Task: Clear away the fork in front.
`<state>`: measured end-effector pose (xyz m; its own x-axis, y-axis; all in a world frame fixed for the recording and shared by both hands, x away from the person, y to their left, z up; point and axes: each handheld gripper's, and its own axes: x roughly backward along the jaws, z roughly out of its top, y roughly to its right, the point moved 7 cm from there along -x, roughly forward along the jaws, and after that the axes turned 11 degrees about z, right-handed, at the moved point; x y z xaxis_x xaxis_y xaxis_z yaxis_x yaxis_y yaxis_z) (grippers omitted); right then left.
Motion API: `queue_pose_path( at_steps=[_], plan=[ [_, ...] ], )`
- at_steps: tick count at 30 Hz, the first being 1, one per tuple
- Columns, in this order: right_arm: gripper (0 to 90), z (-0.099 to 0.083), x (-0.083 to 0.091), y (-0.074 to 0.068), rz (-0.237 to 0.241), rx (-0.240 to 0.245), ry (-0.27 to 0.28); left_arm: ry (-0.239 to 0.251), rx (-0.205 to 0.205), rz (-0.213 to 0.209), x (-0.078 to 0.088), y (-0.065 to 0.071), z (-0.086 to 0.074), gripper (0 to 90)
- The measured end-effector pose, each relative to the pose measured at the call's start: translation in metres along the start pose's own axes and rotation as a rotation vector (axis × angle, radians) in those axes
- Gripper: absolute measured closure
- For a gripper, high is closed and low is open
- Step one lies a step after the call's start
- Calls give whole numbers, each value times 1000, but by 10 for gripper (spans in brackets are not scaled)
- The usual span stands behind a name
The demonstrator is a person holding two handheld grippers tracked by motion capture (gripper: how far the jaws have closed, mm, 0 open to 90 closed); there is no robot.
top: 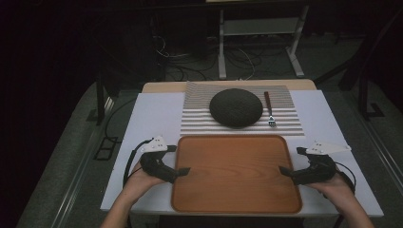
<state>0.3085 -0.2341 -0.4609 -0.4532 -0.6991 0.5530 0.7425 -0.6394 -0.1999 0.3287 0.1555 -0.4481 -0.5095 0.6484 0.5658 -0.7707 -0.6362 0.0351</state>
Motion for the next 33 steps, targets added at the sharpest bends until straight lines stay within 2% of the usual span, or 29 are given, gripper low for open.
queue_pose_path(
  at_steps=[13, 28, 33],
  plan=[
    [2, 2, -3, -1, 2, -17, -8, 4, 1, -9, -1, 0, 0, 0],
    [2, 11, -12, 8, -9, -44, -37, 2, 6, -9, -1, 0, -2, 0],
    [2, 17, -13, 11, -8, -51, -32, 2, 5, -6, -1, 0, -2, 0]
  ],
)
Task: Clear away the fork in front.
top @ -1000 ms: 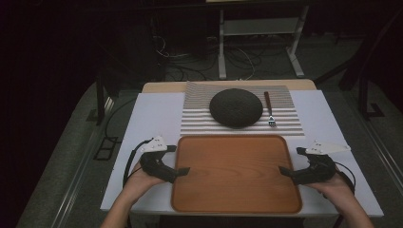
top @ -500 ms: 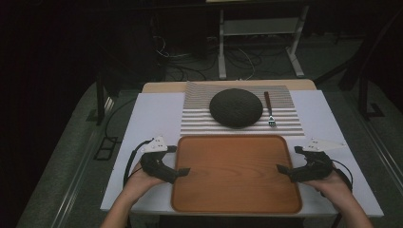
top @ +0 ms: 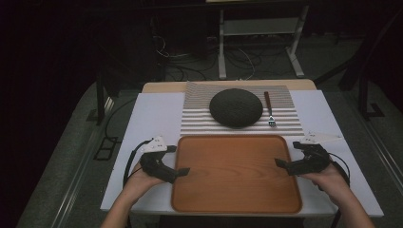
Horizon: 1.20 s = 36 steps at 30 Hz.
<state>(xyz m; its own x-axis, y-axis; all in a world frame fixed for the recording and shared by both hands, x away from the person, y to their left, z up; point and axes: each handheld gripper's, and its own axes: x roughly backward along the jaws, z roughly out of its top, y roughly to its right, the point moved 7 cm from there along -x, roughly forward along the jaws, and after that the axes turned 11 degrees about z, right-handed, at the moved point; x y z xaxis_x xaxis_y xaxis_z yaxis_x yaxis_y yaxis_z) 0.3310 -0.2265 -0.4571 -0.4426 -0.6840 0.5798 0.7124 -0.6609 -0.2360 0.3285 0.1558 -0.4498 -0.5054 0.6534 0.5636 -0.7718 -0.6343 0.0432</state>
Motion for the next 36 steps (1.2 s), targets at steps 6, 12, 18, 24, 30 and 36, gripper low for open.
queue_pose_path(
  at_steps=[6, 12, 18, 24, 30, 36],
  plan=[
    [2, 6, -3, 6, -3, -8, -2, -1, -3, 4, 0, 0, 0, 0],
    [2, 11, -4, 12, -4, -15, -1, 0, -1, 6, 0, 0, 0, 0],
    [3, 16, -5, 17, -5, -26, 1, 1, -2, 5, 0, 0, 0, 0],
    [3, 21, -8, 24, -13, -27, -4, 1, -1, 5, 0, -1, 0, 0],
    [4, 26, -11, 30, -21, -35, -5, 2, -1, 4, 0, 0, 0, 0],
    [4, 30, -15, 39, -33, -44, -8, 4, -1, 3, 0, 0, 0, 0]
  ],
)
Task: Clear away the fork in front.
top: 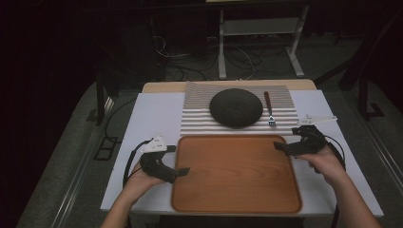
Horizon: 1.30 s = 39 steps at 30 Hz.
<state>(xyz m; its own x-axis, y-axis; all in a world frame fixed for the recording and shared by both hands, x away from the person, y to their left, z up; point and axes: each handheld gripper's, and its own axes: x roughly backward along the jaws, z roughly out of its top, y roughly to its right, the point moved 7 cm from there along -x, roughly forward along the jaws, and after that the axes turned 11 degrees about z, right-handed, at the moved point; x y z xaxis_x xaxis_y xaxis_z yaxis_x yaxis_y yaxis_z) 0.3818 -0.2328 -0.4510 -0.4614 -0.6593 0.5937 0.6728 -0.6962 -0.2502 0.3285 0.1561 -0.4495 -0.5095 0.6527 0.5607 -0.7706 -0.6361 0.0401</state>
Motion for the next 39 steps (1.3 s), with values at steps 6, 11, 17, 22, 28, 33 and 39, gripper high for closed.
queue_pose_path(
  at_steps=[6, 11, 17, 22, 28, 33, 39],
  plan=[
    [4, 4, -4, 7, -11, -9, -7, 1, 0, 1, 0, 0, 0, 0],
    [4, 7, -7, 14, -19, -18, -11, 0, -1, 1, 0, 0, 0, 0],
    [5, 12, -12, 21, -28, -27, -16, 2, 0, 2, 0, 0, 0, 0],
    [5, 16, -15, 26, -32, -34, -15, 2, 1, 1, 0, 0, 0, 0],
    [5, 23, -17, 32, -42, -39, -14, 2, 0, 3, 1, -1, 0, 0],
    [5, 31, -20, 36, -47, -40, -15, 3, 0, 3, 1, -1, 0, 0],
    [5, 38, -23, 43, -52, -52, -14, 4, 0, 2, 1, -1, 0, 0]
  ],
)
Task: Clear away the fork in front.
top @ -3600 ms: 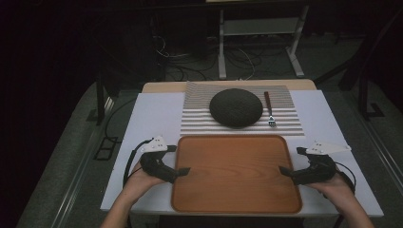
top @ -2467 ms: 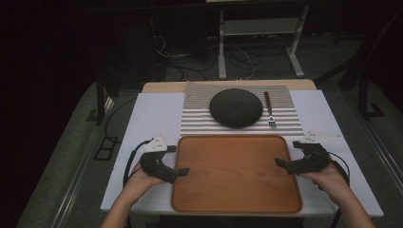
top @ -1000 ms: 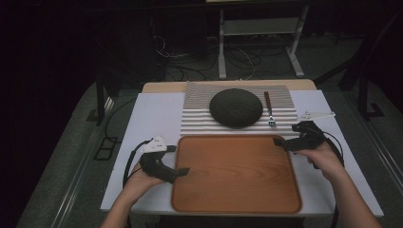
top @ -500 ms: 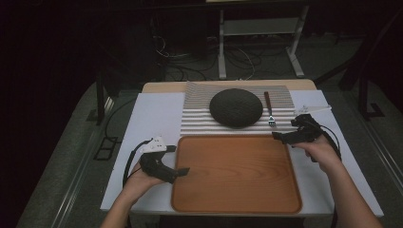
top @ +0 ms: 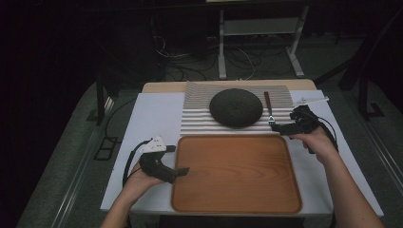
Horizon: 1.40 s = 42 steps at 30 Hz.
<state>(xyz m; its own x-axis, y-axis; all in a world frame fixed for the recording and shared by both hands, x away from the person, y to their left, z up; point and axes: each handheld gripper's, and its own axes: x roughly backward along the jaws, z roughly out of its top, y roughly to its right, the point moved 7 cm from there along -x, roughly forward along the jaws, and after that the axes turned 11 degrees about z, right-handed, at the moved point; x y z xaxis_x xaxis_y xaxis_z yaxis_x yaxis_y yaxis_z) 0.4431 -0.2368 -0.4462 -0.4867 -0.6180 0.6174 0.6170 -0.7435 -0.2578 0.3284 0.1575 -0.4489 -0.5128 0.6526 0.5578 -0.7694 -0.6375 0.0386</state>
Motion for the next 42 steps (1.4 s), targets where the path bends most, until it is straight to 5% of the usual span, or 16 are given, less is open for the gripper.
queue_pose_path(
  at_steps=[17, 37, 42],
  plan=[
    [53, 14, -17, 24, -37, -47, -48, 5, 1, 12, 1, -2, 0, 0],
    [335, 49, -53, 55, -88, -134, -202, 11, -8, 17, 1, -3, 0, 0],
    [416, 55, -66, 67, -102, -205, -263, 9, -11, 13, 0, -2, 0, 0]
  ],
)
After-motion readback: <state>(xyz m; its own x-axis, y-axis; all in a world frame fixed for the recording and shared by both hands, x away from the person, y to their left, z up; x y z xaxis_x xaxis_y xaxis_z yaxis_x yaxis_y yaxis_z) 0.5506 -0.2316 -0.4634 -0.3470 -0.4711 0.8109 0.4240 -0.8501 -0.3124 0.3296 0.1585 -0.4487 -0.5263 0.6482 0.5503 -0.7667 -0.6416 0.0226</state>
